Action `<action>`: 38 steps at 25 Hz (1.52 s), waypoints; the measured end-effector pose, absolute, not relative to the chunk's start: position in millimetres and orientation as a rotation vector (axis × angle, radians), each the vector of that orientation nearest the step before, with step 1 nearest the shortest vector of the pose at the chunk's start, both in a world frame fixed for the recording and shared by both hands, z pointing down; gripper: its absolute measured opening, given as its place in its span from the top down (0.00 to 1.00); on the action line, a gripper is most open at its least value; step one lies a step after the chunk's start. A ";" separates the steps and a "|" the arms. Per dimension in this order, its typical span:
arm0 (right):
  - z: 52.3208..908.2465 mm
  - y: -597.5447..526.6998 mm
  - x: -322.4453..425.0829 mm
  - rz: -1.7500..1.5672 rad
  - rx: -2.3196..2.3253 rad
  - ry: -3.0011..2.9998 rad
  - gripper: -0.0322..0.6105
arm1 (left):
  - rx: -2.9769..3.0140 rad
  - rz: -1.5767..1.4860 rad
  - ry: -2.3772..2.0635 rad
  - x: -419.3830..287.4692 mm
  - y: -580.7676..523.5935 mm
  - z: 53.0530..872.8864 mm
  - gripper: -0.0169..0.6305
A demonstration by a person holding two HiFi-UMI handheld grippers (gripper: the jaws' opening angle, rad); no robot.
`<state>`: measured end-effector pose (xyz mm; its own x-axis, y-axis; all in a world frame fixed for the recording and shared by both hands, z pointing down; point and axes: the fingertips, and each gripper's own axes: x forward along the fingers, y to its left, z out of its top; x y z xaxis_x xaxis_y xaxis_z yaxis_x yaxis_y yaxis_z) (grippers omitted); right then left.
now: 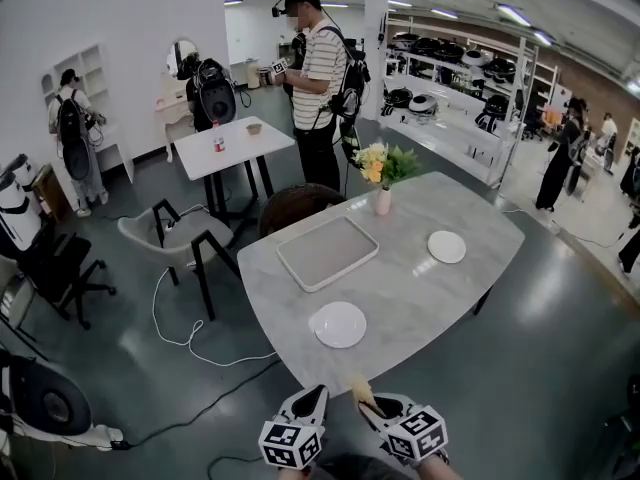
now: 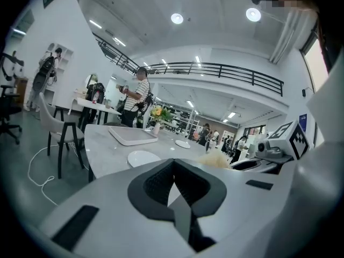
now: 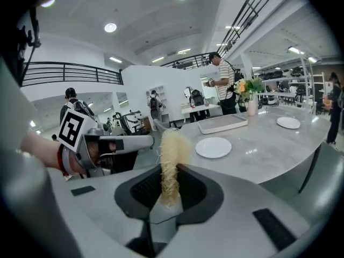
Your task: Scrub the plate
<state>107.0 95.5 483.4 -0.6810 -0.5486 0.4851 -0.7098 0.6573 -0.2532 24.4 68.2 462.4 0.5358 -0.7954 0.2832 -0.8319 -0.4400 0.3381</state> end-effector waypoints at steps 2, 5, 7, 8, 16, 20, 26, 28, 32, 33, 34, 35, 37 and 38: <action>485.2 92.9 111.1 0.620 0.999 -2.499 0.83 | 2.339 0.122 -1.309 29.9 64.7 464.8 0.96; 489.1 89.1 114.4 0.629 1.002 -2.491 0.83 | 2.349 0.132 -1.287 36.8 58.4 467.5 0.96; 491.9 88.5 114.9 0.635 0.999 -2.484 0.83 | 2.349 0.137 -1.276 39.1 55.5 469.3 0.96; 492.6 88.3 115.1 0.637 0.999 -2.481 0.83 | 2.349 0.139 -1.270 40.0 54.3 470.0 0.96; 493.8 83.2 111.7 0.646 1.005 -2.467 0.83 | 2.365 0.163 -1.229 42.8 48.6 473.2 0.96; 499.8 84.3 101.7 0.646 0.982 -2.474 0.83 | 2.371 0.183 -1.217 38.6 49.4 478.5 0.96; 508.8 67.6 93.3 0.649 0.901 -2.498 0.83 | 2.327 0.236 -1.257 25.2 38.3 493.5 0.96; 510.6 51.8 94.1 0.644 0.868 -2.516 0.83 | 2.302 0.246 -1.287 22.1 25.8 499.9 0.96; 513.4 -2.1 101.6 0.628 0.802 -2.553 0.83 | 2.266 0.244 -1.349 25.1 -22.4 506.0 0.96; 511.7 -16.2 104.7 0.621 0.780 -2.559 0.83 | 2.259 0.238 -1.361 29.0 -35.6 504.2 0.96; 510.1 -28.5 107.7 0.612 0.754 -2.564 0.84 | 2.251 0.230 -1.372 33.4 -47.4 502.1 0.96; 508.4 -40.4 110.2 0.601 0.728 -2.569 0.83 | 2.245 0.221 -1.384 37.5 -59.0 499.6 0.96; 502.6 -66.2 112.6 0.572 0.688 -2.587 0.83 | 2.245 0.203 -1.410 44.0 -84.9 491.8 0.96; 498.7 -79.6 112.8 0.556 0.674 -2.599 0.83 | 2.251 0.195 -1.421 46.8 -98.3 487.2 0.96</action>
